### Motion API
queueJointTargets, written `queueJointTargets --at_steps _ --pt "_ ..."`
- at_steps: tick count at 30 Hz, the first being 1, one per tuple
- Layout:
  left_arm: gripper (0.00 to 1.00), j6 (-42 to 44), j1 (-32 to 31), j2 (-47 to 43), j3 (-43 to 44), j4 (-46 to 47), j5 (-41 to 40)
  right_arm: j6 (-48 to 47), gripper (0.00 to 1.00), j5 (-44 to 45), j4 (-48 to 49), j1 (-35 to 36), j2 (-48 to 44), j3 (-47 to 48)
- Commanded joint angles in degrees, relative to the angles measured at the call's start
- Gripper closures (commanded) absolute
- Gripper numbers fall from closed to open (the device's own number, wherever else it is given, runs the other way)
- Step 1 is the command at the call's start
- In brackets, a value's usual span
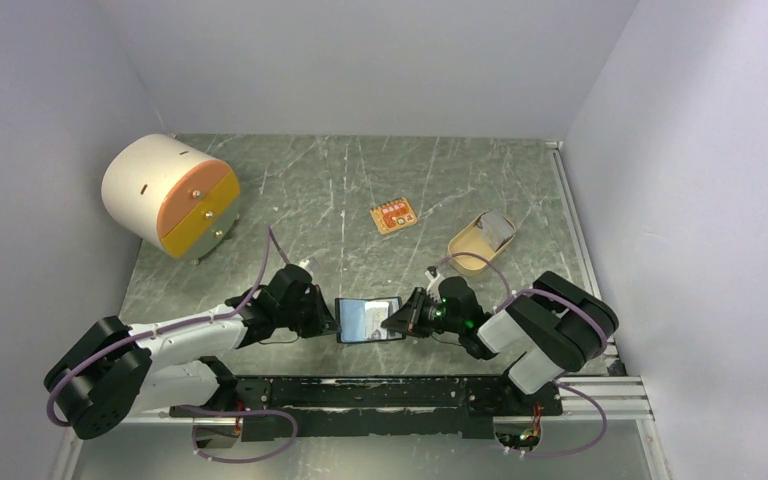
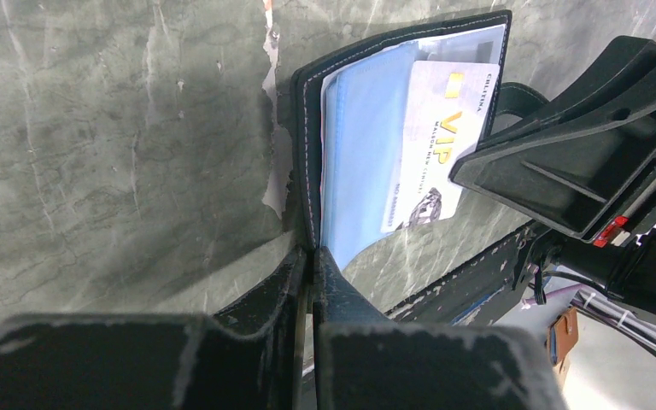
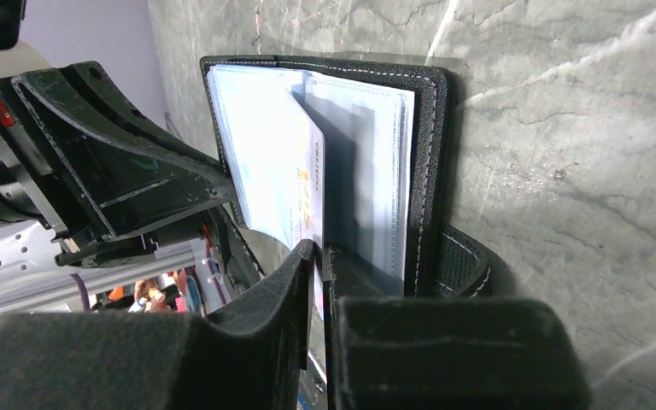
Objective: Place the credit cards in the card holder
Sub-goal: Insert the credit card into the card holder.
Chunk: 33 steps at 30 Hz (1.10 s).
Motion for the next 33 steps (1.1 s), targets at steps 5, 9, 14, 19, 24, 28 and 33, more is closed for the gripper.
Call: queueJointTargets --at_steps 5,9,14,19,24,28,33 --pt "0.91 0.11 0.29 -0.27 0.61 1.67 -0.32 1.18 0.89 -3.22 7.0 1.31 5.51 0.64" --pt "0.91 0.42 0.3 -0.31 1.04 1.19 -0.29 0.6 0.89 -3.55 7.37 1.41 6.53 1.11" --pt "0.91 0.92 0.31 -0.32 1.64 0.33 -0.21 -2.57 0.86 -3.55 1.96 1.39 6.43 3.92" --pt "0.91 1.18 0.24 -0.23 1.97 0.17 -0.03 -5.54 0.73 0.66 -9.35 1.56 3.21 7.04" --pt "0.91 1.27 0.28 -0.02 2.29 0.33 0.15 -8.77 0.64 3.77 -18.15 1.71 -1.32 9.52" --pt "0.91 1.7 0.25 0.66 2.92 0.61 0.93 -9.09 0.63 3.19 -19.12 2.37 -1.21 10.84" --pt "0.91 0.7 0.31 0.4 2.81 2.4 2.89 -7.51 0.63 2.04 -15.82 3.61 0.21 11.5"
